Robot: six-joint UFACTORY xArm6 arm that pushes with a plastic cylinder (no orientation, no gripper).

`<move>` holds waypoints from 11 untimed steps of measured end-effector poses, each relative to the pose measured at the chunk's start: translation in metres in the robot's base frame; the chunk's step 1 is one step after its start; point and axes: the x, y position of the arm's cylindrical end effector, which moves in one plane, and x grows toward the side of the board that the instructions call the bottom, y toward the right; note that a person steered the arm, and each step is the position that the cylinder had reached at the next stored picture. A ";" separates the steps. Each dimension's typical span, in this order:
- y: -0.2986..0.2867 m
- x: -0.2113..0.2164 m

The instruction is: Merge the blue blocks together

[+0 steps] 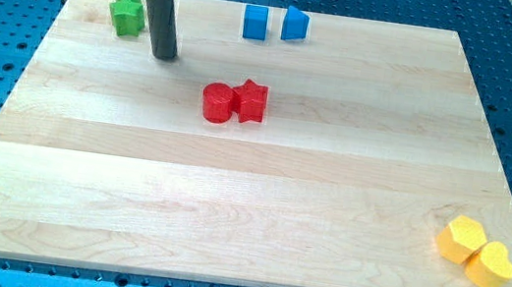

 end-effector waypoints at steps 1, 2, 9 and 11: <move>-0.001 -0.001; -0.001 -0.021; 0.128 -0.097; 0.235 -0.096</move>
